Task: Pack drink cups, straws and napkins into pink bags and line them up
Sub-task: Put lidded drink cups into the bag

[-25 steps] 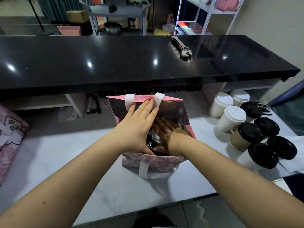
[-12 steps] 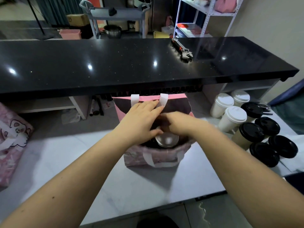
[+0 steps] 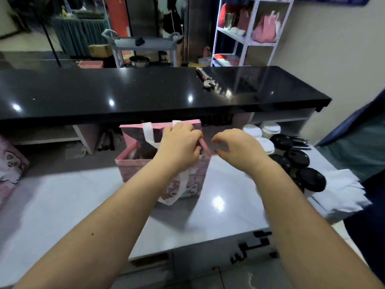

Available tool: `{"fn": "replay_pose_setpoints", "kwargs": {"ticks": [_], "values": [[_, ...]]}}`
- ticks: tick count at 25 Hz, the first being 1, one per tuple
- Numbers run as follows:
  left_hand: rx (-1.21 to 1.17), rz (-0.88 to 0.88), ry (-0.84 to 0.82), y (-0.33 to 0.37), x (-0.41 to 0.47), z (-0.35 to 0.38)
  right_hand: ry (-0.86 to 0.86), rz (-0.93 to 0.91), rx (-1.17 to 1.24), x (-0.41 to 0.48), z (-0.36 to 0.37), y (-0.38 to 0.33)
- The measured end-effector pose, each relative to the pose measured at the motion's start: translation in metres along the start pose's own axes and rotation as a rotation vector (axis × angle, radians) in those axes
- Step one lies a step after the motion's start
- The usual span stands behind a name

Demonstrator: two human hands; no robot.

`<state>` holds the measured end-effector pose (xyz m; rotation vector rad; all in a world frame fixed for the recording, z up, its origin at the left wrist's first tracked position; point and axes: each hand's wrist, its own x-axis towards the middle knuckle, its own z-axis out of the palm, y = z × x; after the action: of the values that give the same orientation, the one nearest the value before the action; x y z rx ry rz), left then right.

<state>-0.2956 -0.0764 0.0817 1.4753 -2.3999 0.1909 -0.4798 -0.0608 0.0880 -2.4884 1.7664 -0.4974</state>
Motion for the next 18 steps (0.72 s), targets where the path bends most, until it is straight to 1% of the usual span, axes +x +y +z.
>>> {"fn": "replay_pose_setpoints", "kwargs": {"ticks": [5, 8, 11, 14, 18], "values": [[-0.147, -0.042, 0.019, 0.142, -0.004, 0.037, 0.131, 0.118, 0.051, -0.12, -0.025, 0.089], [-0.245, -0.054, -0.034, 0.219, -0.017, 0.063, 0.198, 0.18, 0.059, -0.188, -0.025, 0.133], [-0.272, -0.012, -0.121, 0.287, -0.031, 0.088, 0.181, 0.299, 0.062, -0.254, -0.021, 0.176], [-0.301, 0.007, -0.159, 0.329, -0.04, 0.106, 0.131, 0.388, 0.082, -0.299, -0.018, 0.208], [-0.334, -0.015, -0.136, 0.351, -0.024, 0.118, 0.173, 0.442, 0.15, -0.306, -0.018, 0.237]]}}
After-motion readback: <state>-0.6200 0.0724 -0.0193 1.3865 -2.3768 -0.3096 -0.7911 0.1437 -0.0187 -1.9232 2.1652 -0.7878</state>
